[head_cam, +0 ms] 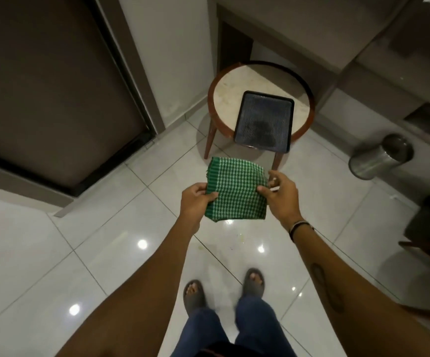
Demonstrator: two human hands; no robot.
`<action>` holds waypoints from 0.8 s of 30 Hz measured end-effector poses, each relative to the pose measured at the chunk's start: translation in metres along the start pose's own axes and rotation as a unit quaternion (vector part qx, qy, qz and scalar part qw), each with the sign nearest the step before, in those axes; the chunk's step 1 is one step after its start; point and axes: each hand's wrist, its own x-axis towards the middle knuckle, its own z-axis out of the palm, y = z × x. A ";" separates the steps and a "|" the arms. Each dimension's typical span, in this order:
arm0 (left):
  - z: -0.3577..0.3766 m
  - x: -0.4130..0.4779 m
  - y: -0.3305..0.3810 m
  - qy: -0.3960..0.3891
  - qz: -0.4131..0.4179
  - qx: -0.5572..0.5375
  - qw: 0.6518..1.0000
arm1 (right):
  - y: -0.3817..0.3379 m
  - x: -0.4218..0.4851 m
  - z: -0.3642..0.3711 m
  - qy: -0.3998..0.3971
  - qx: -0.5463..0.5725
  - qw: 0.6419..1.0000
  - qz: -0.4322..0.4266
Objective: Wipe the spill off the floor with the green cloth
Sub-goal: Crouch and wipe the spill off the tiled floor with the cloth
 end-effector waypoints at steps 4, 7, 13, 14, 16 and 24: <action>-0.015 -0.029 -0.070 0.004 -0.054 -0.011 0.998 | 0.062 -0.057 0.020 -0.034 0.052 0.994 0.088; -0.020 -0.038 -0.145 0.016 -0.089 -0.007 0.996 | 0.136 -0.092 0.048 -0.021 0.097 0.982 0.161; -0.023 -0.046 -0.317 0.023 -0.165 0.036 0.985 | 0.301 -0.156 0.109 -0.046 0.143 0.946 0.286; -0.024 -0.046 -0.344 0.021 -0.170 0.046 0.984 | 0.324 -0.164 0.117 -0.048 0.145 0.941 0.302; -0.025 -0.041 -0.395 0.020 -0.180 0.069 0.981 | 0.364 -0.174 0.133 -0.048 0.144 0.932 0.331; -0.019 0.023 -0.546 0.019 -0.206 0.142 0.968 | 0.499 -0.176 0.205 -0.064 0.092 0.929 0.352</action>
